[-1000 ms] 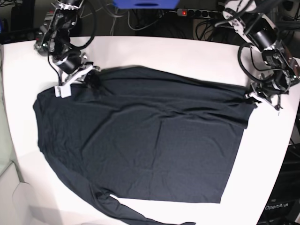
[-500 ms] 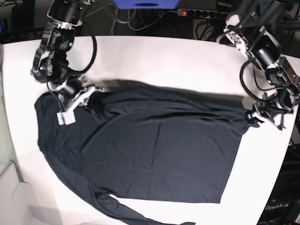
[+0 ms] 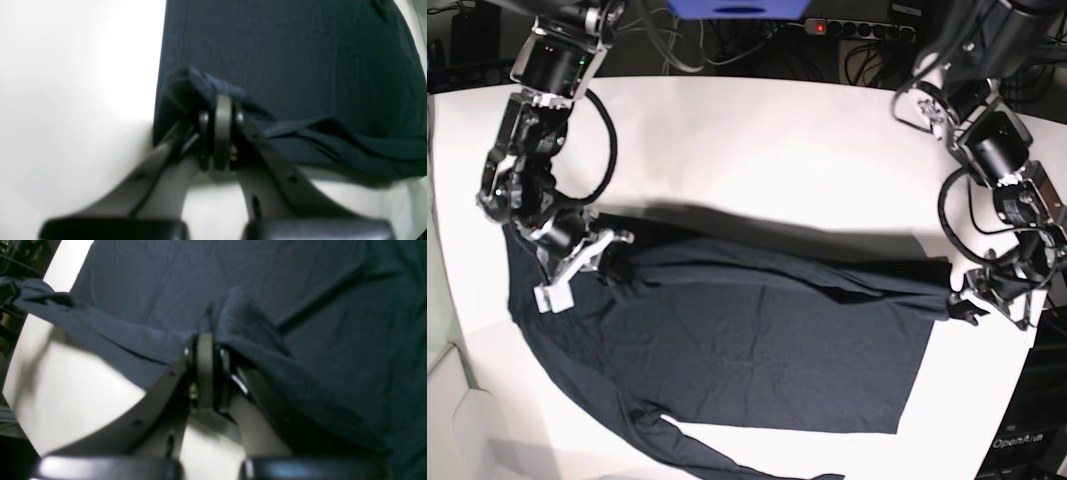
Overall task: Fold the T-shirt properly
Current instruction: 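Lift the shoulder edge with both grippers and carry it toward the hem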
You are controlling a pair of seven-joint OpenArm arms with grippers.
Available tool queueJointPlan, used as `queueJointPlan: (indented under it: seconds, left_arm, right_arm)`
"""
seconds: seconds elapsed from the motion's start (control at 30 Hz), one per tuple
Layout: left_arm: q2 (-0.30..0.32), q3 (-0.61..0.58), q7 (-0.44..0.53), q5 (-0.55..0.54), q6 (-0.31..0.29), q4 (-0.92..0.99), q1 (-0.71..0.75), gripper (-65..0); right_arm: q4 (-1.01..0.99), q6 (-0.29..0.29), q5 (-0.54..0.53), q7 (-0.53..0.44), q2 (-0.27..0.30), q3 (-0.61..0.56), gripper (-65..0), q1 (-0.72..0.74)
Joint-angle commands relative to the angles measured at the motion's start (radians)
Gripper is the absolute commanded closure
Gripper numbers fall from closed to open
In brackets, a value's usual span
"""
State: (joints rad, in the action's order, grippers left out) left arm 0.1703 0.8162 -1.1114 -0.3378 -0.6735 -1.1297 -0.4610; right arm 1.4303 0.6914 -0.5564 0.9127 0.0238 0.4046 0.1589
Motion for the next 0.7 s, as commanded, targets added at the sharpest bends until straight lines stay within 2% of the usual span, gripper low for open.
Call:
queueJointPlan:
  seconds: [0.0,0.13,0.3,0.5,0.67]
  left_arm:
    - [0.018,-0.002,0.035,-0.016,0.008,-0.013,-0.031,0.0]
    - [0.018,-0.019,0.080,-0.016,0.021,-0.010,-0.031,0.0]
    - [0.038,-0.119,0.156,-0.016,0.021,0.064,-0.029,0.0]
    - [0.068,-0.220,0.265,-0.016,0.021,0.170,-0.051,0.0]
    - [0.093,-0.226,0.307,-0.016,0.021,0.238,-0.077,0.0]
  right_arm:
    - [-0.004,0.007,-0.020,-0.020,0.015,0.000,0.0,0.035]
    - [-0.090,0.007,-0.020,-0.028,0.048,0.000,0.0,0.086]
    - [-0.170,0.007,-0.020,-0.033,0.075,0.000,0.0,0.136]
    - [-0.224,0.007,-0.020,-0.034,0.089,-0.002,0.0,0.170]
    - [-0.224,0.007,-0.018,-0.034,0.089,-0.003,0.0,0.189]
